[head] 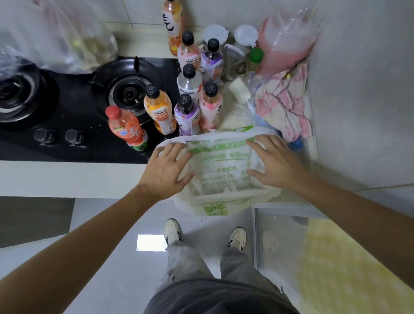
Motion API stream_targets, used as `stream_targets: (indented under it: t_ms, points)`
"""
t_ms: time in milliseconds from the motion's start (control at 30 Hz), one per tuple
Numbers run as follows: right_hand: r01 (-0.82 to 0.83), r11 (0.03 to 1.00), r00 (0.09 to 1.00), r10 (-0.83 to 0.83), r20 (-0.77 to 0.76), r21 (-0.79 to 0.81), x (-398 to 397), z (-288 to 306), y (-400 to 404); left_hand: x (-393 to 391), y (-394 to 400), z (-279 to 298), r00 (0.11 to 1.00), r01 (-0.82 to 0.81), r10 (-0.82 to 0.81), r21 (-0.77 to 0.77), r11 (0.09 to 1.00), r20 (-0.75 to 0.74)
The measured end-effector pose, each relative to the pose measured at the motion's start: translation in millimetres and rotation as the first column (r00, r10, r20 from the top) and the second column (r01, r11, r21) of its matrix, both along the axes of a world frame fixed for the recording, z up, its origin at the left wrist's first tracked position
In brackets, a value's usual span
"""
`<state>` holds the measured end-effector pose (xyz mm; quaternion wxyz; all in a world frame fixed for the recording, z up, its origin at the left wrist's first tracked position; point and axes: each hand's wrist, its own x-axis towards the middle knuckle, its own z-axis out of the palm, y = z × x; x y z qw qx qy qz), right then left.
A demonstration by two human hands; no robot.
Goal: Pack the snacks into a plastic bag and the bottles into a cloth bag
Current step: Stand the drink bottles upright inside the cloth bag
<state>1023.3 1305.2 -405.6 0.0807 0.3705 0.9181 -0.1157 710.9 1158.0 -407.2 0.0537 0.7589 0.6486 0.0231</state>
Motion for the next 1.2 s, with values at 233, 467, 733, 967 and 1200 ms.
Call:
stream_targets:
  t_ms: [233,467,733,967,1200]
  points:
    - [0.124,0.992,0.956,-0.121,-0.267,-0.006,-98,72,13,-5,38,68,0.944,-0.260,0.222,0.134,0.956,0.244]
    - [0.203,0.979,0.931,-0.203,-0.304,-0.030,-161,98,47,-5,93,107,0.881,-0.425,0.411,0.013,0.905,0.235]
    - [0.264,0.965,0.886,-0.243,-0.394,-0.001,-163,92,59,-10,105,97,0.840,-0.454,0.441,-0.037,0.890,0.316]
    - [0.291,0.957,0.807,-0.243,-0.538,0.004,-141,128,57,-3,101,134,0.825,-0.463,0.378,0.118,0.879,0.421]
    - [0.311,0.948,0.801,-0.225,-0.554,0.064,-101,152,31,25,77,174,0.892,-0.362,0.264,0.232,0.903,0.366]
